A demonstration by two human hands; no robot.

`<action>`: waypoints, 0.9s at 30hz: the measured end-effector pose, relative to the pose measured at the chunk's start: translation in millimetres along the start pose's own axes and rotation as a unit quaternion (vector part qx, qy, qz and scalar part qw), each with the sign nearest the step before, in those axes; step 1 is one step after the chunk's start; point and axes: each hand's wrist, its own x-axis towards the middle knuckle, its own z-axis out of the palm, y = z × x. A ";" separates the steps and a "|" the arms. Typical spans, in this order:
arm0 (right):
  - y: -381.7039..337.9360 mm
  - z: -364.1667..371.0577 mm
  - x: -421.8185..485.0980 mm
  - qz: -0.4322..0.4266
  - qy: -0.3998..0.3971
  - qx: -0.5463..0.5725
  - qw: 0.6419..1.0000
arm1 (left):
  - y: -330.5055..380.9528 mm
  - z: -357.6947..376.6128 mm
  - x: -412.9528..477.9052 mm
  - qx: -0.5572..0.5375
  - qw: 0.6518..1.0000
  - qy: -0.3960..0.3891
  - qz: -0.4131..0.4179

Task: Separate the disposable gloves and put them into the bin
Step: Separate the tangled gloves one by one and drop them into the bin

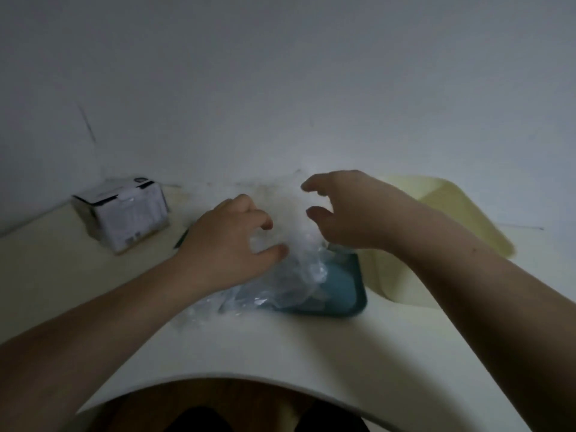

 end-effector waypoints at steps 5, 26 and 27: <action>-21.3 68.6 11.5 0.002 -0.121 0.013 0.993 | -28.8 20.3 -22.4 0.028 0.992 -0.123 0.001; -58.4 133.9 19.2 0.046 -0.278 0.549 0.787 | -23.0 -32.8 14.2 -0.144 0.982 -0.015 -0.121; -57.6 135.4 22.1 0.070 -0.267 0.553 0.786 | -24.2 -35.5 14.9 -0.109 0.987 0.006 -0.120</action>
